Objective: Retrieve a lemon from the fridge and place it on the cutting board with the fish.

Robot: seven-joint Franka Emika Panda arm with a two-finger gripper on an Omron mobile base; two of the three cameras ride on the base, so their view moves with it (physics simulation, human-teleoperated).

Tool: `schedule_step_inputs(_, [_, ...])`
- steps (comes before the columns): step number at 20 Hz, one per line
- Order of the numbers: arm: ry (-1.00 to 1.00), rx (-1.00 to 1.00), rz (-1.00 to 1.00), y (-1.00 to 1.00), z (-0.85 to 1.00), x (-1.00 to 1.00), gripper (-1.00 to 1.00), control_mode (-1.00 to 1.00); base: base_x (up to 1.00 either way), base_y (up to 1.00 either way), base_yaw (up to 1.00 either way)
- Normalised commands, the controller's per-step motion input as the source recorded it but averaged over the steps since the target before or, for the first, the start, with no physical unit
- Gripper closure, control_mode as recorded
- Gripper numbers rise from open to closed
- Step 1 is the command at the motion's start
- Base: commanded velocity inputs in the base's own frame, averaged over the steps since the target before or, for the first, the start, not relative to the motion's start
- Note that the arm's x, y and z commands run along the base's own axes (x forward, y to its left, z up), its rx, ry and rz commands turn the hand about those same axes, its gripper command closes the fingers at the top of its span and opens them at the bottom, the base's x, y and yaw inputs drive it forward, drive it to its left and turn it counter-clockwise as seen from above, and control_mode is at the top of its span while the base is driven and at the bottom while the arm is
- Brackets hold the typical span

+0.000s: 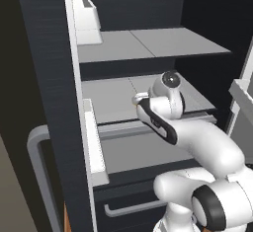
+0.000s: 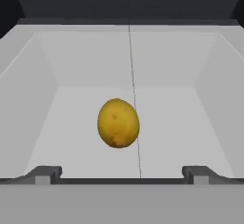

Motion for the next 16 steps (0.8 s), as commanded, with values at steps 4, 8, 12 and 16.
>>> schedule_step_inputs(4, [0.0, -0.01, 0.0, 0.0, -0.11, 0.21, -1.0, -1.0, 0.0, 0.0, 0.0])
schedule_step_inputs(8, [0.02, 0.0, 0.0, 0.0, -0.11, 0.23, -1.0, -1.0, 0.0, 0.0, 0.0])
schedule_step_inputs(12, [0.04, 0.0, 0.0, 0.0, -0.22, 0.2, -1.0, -1.0, 0.0, 0.0, 0.0])
schedule_step_inputs(16, [0.02, 0.0, 0.0, 0.0, -0.14, 0.2, -1.0, -1.0, 0.0, 0.0, 0.0])
